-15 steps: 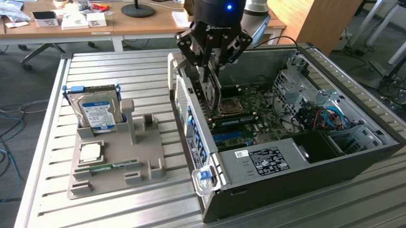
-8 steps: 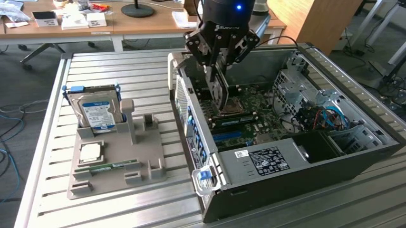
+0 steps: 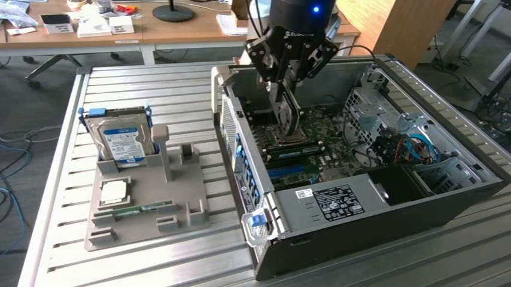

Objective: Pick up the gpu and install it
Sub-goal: 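Pick up the gpu and move the gpu toward the slot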

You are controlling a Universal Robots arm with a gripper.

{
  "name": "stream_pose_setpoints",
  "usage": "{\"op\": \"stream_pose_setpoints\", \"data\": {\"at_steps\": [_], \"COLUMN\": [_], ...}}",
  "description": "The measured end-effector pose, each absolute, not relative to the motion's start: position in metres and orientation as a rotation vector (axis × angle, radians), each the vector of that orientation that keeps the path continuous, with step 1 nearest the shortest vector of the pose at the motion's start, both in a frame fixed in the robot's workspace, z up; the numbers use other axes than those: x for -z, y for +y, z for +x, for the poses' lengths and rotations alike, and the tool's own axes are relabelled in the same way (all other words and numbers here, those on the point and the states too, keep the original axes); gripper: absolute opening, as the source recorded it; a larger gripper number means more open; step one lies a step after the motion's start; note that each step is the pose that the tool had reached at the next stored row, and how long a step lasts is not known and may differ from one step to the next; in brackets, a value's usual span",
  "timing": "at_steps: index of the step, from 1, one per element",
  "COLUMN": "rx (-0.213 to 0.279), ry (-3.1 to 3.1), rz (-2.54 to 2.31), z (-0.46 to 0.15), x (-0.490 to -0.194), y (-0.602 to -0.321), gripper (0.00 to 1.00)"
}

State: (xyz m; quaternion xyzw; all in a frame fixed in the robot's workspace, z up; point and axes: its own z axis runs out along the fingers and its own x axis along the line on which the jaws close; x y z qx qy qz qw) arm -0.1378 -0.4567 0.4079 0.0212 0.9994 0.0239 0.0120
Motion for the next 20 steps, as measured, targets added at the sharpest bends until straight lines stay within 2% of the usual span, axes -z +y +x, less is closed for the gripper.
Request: {"op": "stream_pose_setpoints", "data": {"at_steps": [20], "rx": [-0.075], "ry": [3.116], "rz": [0.066], "z": [-0.107], "x": [-0.408], "y": [-0.457], "gripper": [0.27]}}
